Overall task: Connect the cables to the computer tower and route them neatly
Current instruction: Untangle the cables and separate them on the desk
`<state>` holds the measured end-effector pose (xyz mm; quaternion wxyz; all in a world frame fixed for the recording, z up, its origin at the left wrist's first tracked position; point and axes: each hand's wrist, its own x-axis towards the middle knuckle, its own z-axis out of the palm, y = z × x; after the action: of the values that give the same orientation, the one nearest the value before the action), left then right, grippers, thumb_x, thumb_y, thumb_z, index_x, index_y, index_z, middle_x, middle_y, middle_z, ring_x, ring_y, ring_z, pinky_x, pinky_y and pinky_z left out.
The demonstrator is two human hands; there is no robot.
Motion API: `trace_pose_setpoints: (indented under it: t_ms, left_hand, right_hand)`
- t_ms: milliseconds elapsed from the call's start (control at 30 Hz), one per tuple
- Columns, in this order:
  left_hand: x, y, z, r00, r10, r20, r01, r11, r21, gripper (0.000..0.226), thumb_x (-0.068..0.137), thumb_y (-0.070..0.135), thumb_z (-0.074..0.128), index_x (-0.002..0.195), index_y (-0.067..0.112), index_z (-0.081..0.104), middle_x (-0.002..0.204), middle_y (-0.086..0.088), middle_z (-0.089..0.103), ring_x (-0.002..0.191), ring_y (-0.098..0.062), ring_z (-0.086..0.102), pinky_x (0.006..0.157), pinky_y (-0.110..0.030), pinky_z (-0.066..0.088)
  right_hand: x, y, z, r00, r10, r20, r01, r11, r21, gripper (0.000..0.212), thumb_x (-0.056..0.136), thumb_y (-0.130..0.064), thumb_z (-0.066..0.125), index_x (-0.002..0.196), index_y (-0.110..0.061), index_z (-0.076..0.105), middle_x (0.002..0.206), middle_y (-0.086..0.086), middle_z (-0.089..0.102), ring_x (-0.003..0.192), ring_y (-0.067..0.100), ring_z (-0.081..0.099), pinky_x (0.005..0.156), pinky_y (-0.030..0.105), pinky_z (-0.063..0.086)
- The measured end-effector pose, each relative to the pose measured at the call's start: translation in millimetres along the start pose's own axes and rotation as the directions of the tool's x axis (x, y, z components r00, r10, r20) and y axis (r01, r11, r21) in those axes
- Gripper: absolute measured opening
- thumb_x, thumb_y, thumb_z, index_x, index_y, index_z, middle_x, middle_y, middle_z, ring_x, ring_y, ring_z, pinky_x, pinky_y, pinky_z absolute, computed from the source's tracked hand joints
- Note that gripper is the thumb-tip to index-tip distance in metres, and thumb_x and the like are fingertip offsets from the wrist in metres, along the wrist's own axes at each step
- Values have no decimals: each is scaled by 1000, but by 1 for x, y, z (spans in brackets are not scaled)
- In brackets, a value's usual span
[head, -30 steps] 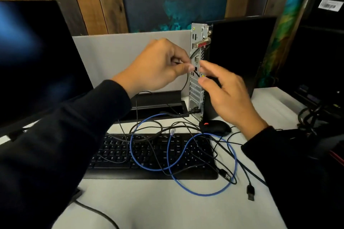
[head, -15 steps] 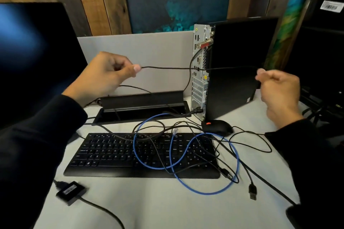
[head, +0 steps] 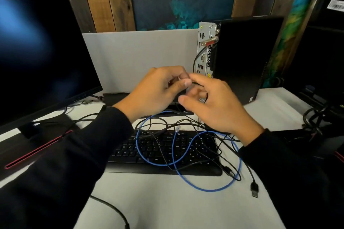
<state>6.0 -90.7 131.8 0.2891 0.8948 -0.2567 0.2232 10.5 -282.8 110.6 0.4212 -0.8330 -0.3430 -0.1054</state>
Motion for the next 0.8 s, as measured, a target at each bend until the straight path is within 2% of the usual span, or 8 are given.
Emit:
trace_pose_setpoints:
  t_ms: [67,200,333,433,533,633,700,800]
  left_hand:
    - [-4,0,-1,1000,-14,2,14,1000,7,18,103,30,59,90,21,67,71,3,66,68,-13,58,64,-28,44]
    - [-29,-33,-15,982,-65,175,33,983,179,45,105,48,43,81,16,63,62,4,63,60,-5,59,57,-19,40]
    - [-68,-73,-16,952,-155,265,88,965,248,64,103,66,27,71,20,58,61,2,56,64,-13,55,66,-34,47]
    - [-87,-92,-11,972,-192,137,178,978,106,62,102,65,34,65,17,44,61,-2,41,62,-15,43,71,-41,42]
    - [-93,-104,-8,926,-377,-31,366,914,-177,63,105,57,39,68,8,53,71,-10,60,78,-20,65,84,-43,46]
    - [-89,-98,3,906,-417,-79,375,874,-308,47,107,38,46,72,6,49,67,-2,54,73,-20,68,84,-43,52]
    - [-84,-86,13,912,-403,-84,341,854,-392,40,106,33,48,76,6,48,65,0,43,60,-15,56,77,-39,56]
    - [-68,-64,22,933,-344,-111,279,881,-382,38,101,37,54,81,5,61,63,1,47,59,-9,47,64,-26,46]
  right_hand:
    - [3,-2,0,990,-1,-144,13,996,84,16,93,-38,74,97,-22,77,62,-15,66,52,1,56,55,13,42]
    - [12,39,-31,870,182,-458,-3,931,364,35,95,-37,73,64,-20,67,50,-9,49,45,4,38,49,24,29]
    - [9,90,-69,610,563,-558,-5,707,707,40,97,-36,70,63,-22,55,62,1,33,48,10,26,44,26,23]
    - [0,123,-70,491,619,-613,-198,765,613,39,96,-41,70,64,-22,58,60,2,41,43,11,34,45,27,31]
    - [-8,143,-53,644,469,-605,-463,868,181,20,92,-35,74,80,-19,74,73,3,65,70,19,63,73,37,53]
    - [-1,128,-33,771,420,-479,-599,733,-322,30,93,-33,72,121,-23,72,124,10,63,121,34,55,105,49,41]
    - [5,102,-25,864,213,-456,-418,809,-414,37,92,-32,65,128,-24,70,130,9,56,125,35,49,106,49,37]
    - [6,53,-6,962,-86,-260,-7,941,-337,52,85,-29,62,136,-17,65,137,4,57,130,23,51,112,41,40]
